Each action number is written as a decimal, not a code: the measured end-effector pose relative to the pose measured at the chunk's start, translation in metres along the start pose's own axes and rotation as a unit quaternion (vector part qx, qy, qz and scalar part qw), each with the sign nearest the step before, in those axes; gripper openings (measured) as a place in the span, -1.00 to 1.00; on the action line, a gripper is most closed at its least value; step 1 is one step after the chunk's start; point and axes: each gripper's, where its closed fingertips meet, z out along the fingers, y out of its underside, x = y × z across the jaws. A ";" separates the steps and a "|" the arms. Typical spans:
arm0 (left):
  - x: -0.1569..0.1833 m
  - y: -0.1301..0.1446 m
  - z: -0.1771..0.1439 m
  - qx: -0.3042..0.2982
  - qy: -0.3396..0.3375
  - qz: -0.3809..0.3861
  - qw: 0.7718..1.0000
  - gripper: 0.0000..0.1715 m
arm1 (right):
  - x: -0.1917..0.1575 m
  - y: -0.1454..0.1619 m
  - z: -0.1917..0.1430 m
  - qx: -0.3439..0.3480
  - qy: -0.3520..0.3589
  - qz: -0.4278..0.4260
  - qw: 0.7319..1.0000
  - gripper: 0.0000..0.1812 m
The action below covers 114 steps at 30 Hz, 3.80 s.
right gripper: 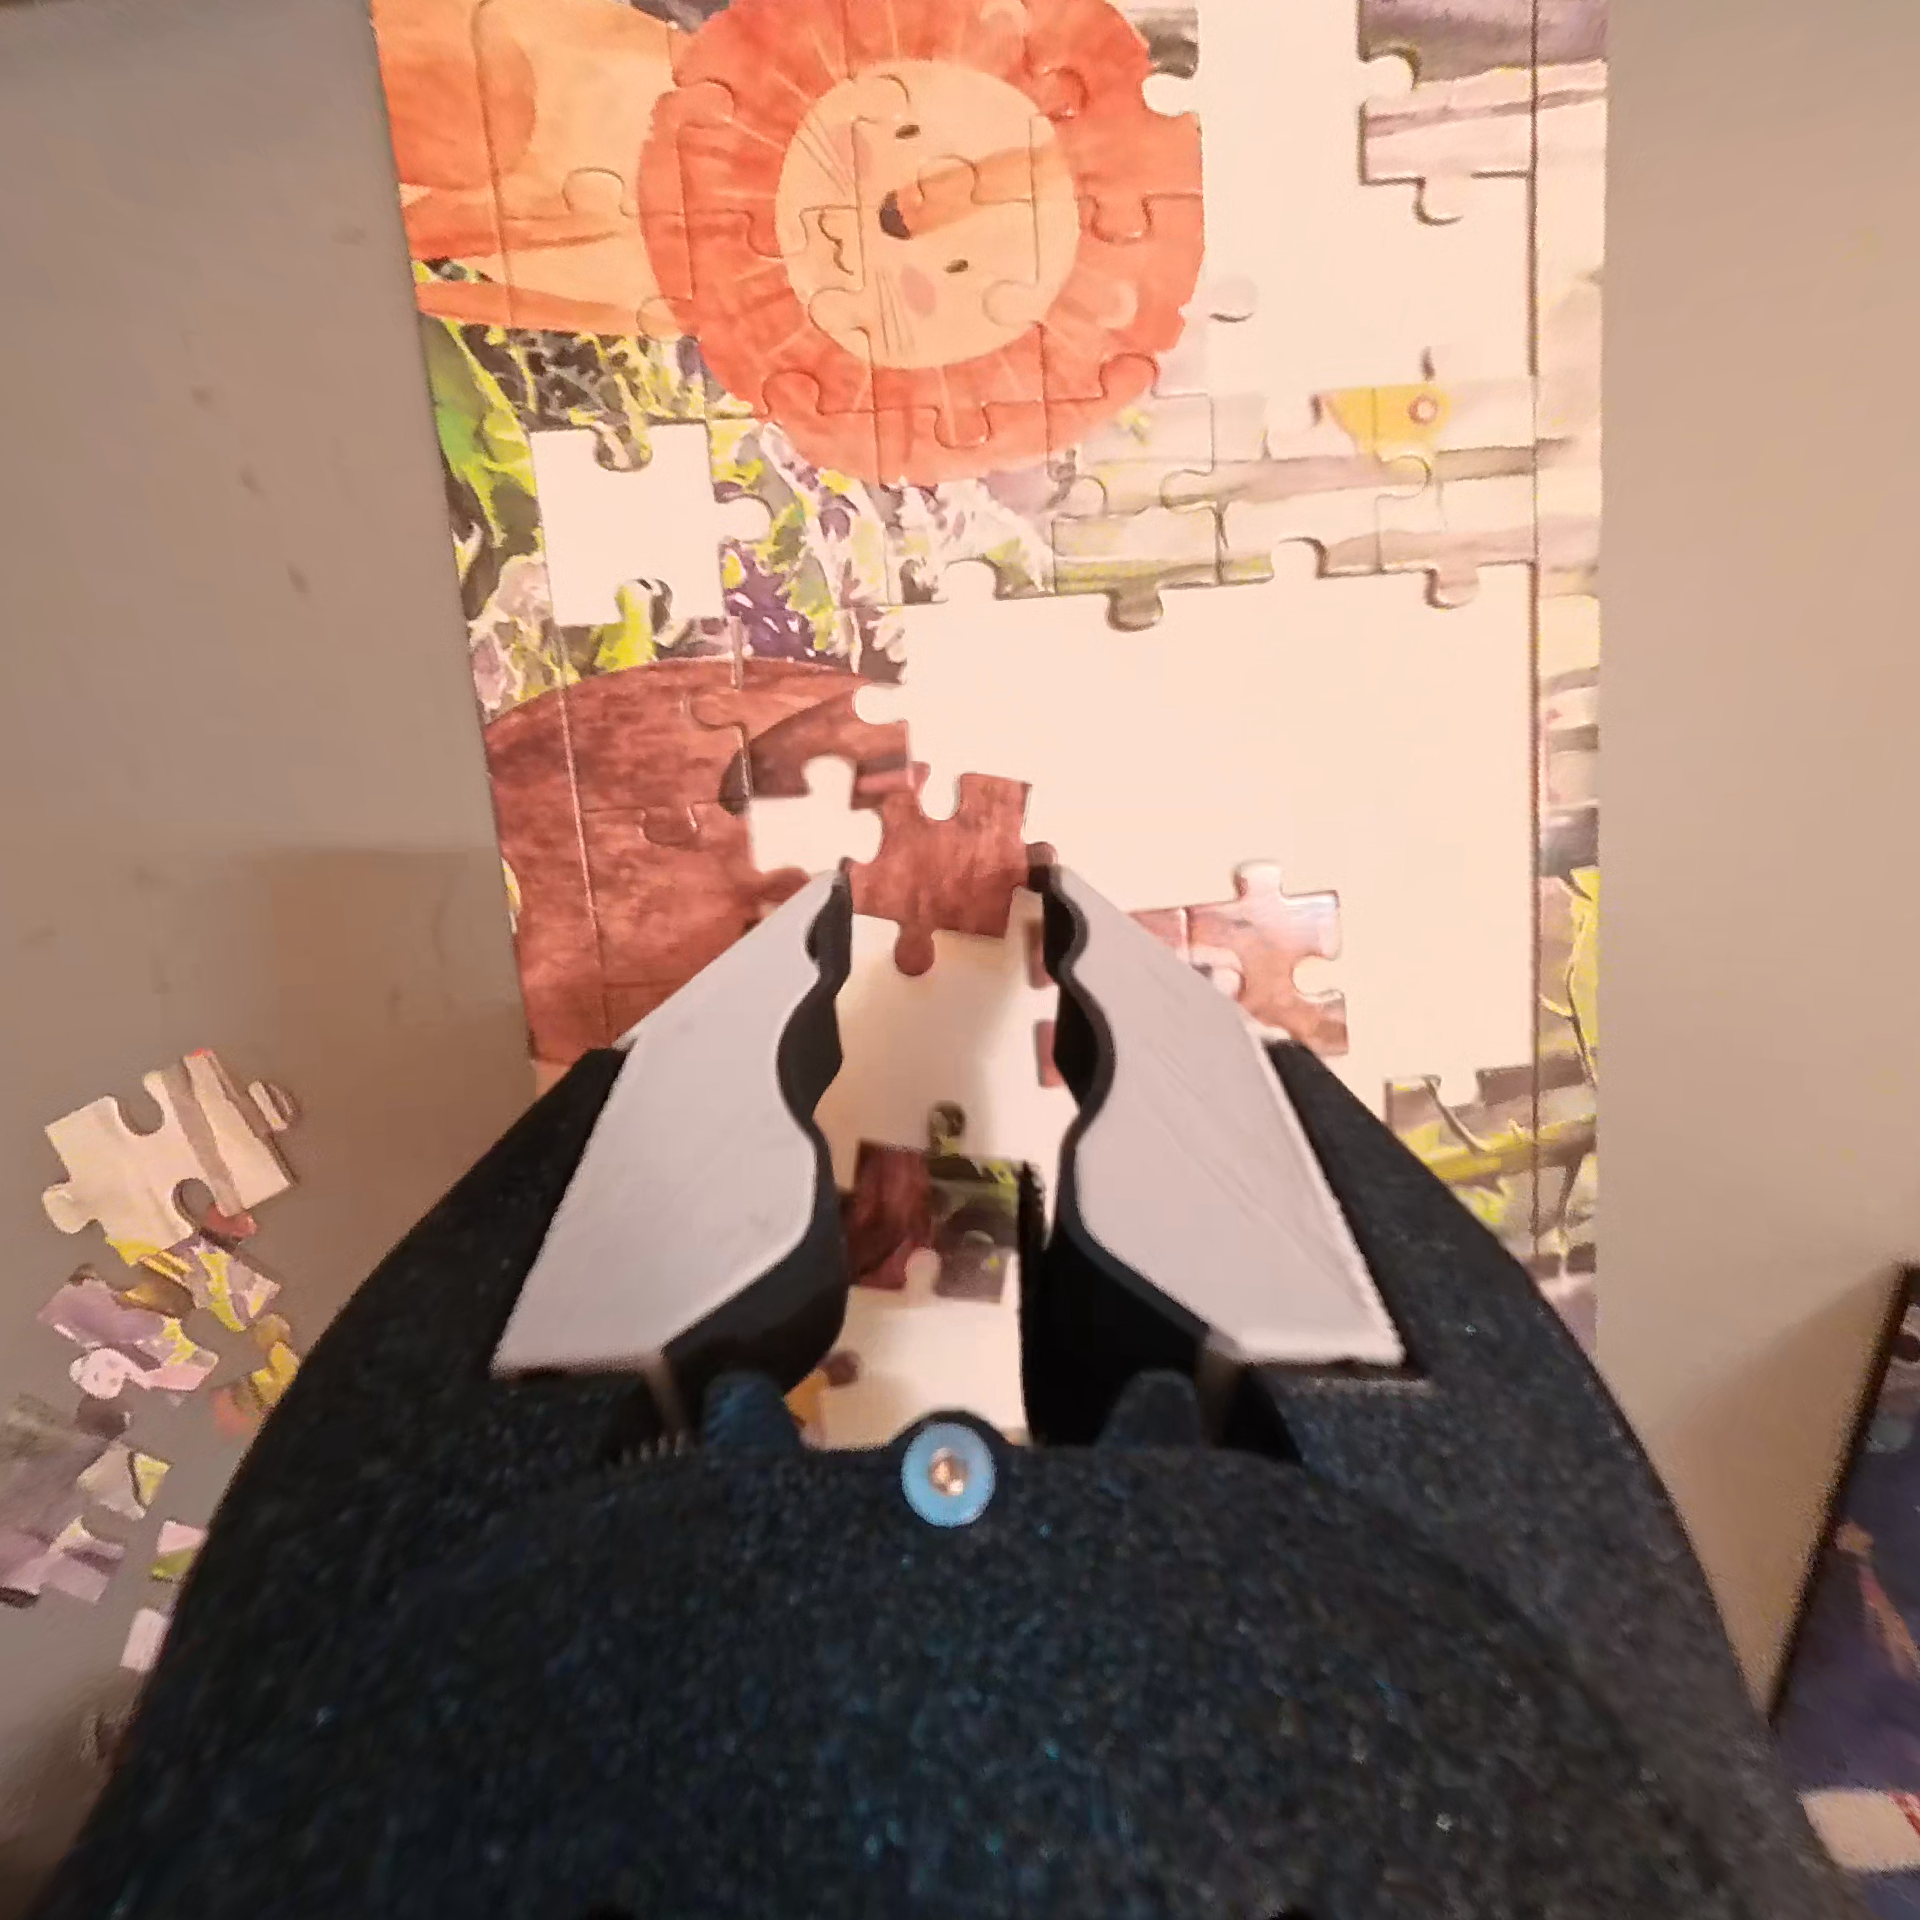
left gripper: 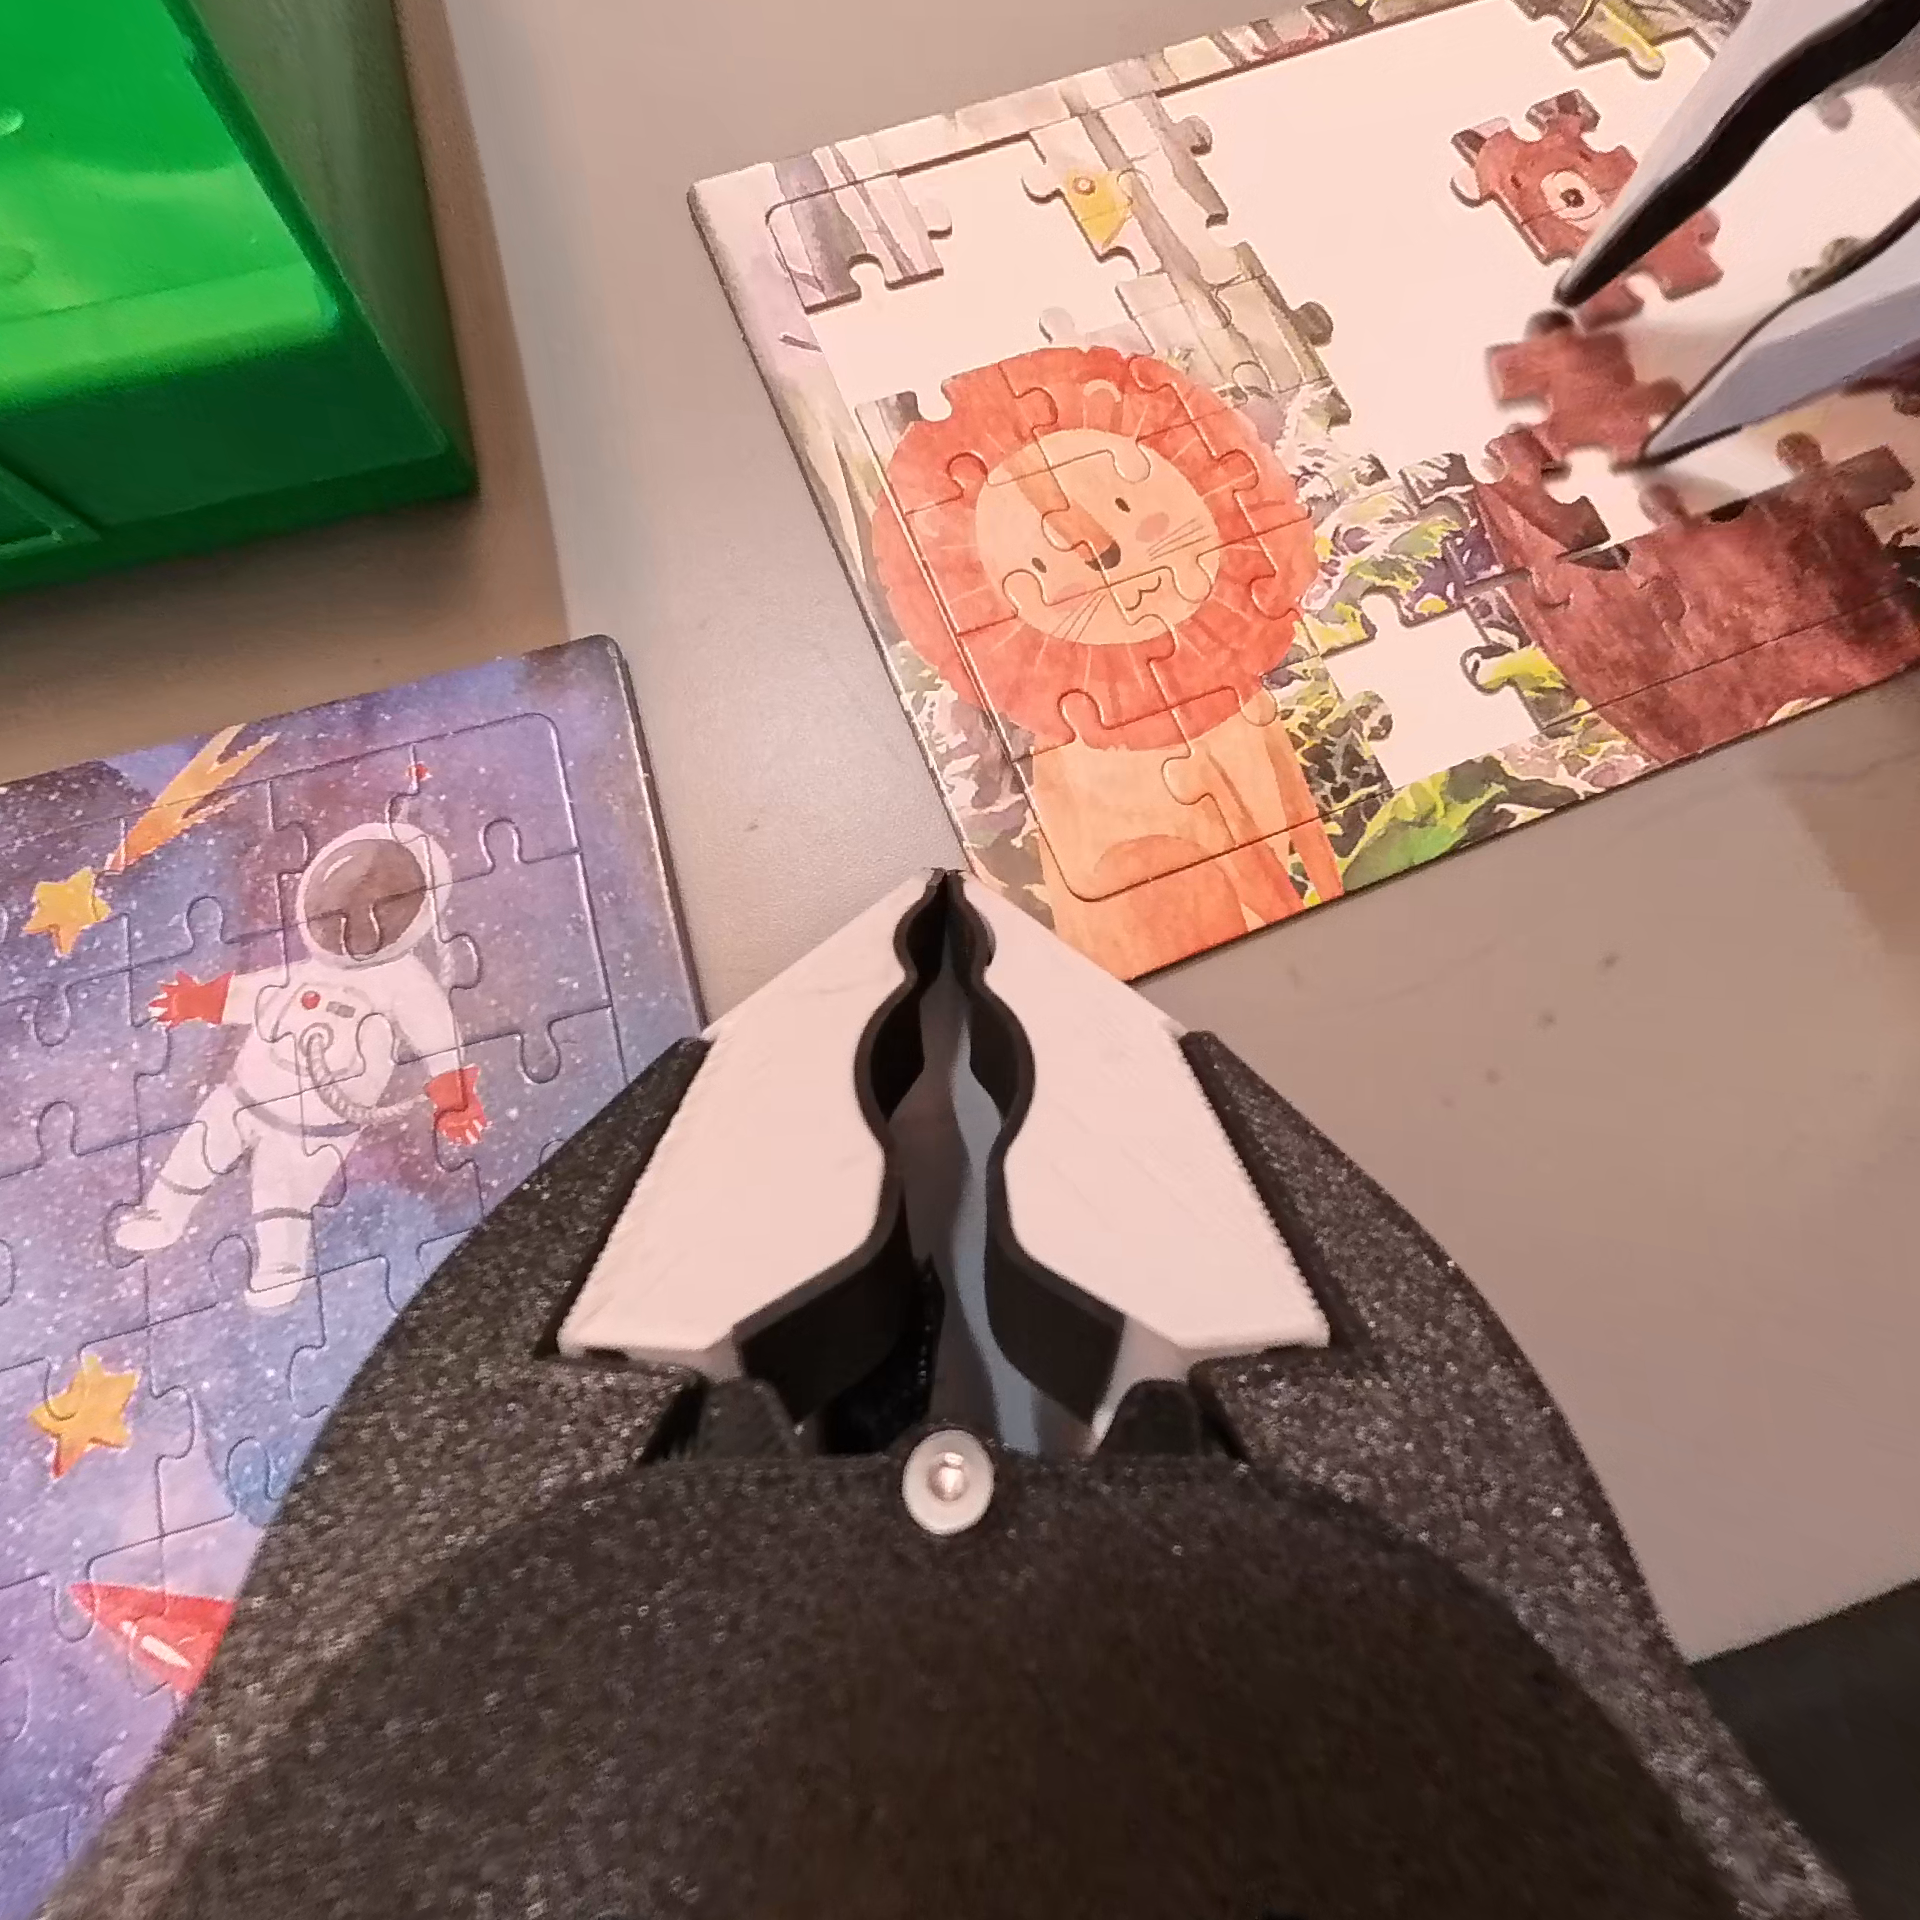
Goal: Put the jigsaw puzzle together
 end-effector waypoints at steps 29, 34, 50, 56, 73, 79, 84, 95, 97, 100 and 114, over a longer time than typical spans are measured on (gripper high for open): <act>0.000 0.000 0.000 0.000 0.001 -0.001 1.000 -1.00 | -0.033 -0.044 0.010 0.046 -0.054 -0.032 0.997 -1.00; 0.000 0.000 0.000 0.000 0.001 -0.002 1.000 -1.00 | -0.035 -0.041 0.020 0.032 -0.044 -0.029 0.998 -1.00; 0.000 0.000 0.000 0.000 0.001 -0.001 1.000 -1.00 | -0.019 -0.041 0.014 0.026 -0.006 -0.001 1.000 -1.00; 0.000 0.000 0.000 0.000 0.001 -0.002 1.000 -1.00 | -0.034 -0.037 0.015 0.027 -0.029 0.007 0.999 -1.00; 0.000 0.000 0.000 0.001 0.004 -0.005 1.000 -1.00 | -0.023 -0.040 -0.006 0.048 0.010 0.035 0.998 -1.00; 0.000 0.000 0.000 0.001 0.001 -0.001 1.000 -1.00 | -0.001 -0.041 -0.102 0.160 0.225 0.060 0.959 -1.00; 0.000 0.000 0.000 0.001 -0.011 0.012 1.000 -1.00 | -0.048 -0.006 -0.133 0.252 0.231 0.154 0.927 -0.95; 0.000 0.000 0.000 0.000 -0.031 0.031 0.999 -1.00 | -0.005 0.015 -0.053 0.103 0.095 0.115 0.983 -0.69; 0.000 0.000 0.000 0.000 -0.028 0.028 0.999 -1.00 | 0.027 0.020 -0.037 0.099 0.100 0.116 0.983 -0.76; 0.000 0.000 0.000 0.001 -0.021 0.020 1.000 -1.00 | 0.059 0.033 -0.020 0.096 0.098 0.176 0.975 -0.72; 0.001 0.000 0.000 0.002 -0.004 0.004 1.000 -1.00 | 0.057 0.015 -0.006 0.094 0.085 0.160 0.979 -0.82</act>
